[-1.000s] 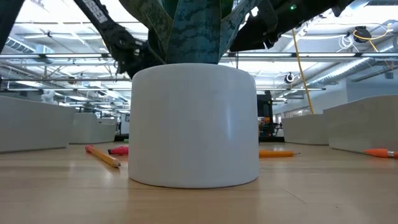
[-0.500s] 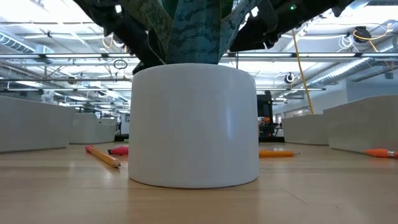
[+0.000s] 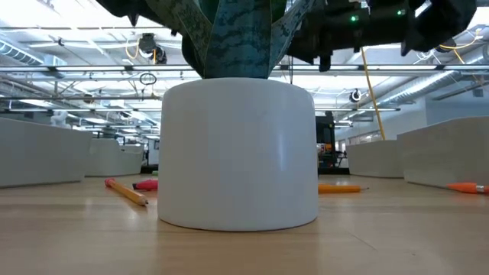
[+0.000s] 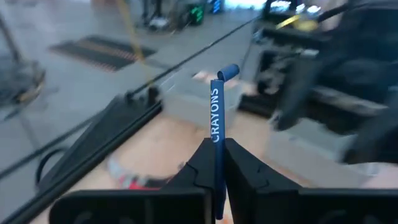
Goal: Sort crayons/erasers/pens/pencils in bins
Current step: Put the blue crayon into the bottom right gray bin
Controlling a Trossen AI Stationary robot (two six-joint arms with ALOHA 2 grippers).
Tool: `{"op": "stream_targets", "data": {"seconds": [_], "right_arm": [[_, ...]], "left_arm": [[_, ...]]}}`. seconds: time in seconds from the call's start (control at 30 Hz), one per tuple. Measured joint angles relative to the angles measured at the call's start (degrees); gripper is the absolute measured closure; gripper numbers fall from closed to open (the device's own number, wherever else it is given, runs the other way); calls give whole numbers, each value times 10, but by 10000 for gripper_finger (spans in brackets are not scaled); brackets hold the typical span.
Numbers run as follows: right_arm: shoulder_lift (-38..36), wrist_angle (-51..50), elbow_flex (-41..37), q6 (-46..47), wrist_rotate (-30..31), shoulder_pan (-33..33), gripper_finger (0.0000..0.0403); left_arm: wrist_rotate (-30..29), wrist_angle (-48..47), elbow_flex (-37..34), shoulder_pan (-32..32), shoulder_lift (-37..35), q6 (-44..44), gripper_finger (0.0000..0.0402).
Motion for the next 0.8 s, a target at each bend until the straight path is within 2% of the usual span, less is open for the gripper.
{"op": "stream_targets", "data": {"seconds": [0.23,0.43,0.63,0.8], "right_arm": [[35,154,1,-29,-46,0,215],[36,188,1,-65,-107,0,215],[36,219,1,-81,-108,0,216],[36,223,4,-97,-138,0,228]], "left_arm": [[1,77,0,-49,7,83,371],[4,104,0,-78,6,128,384],[31,123,0,-84,6,139,370],[34,126,0,-84,6,138,375]]}}
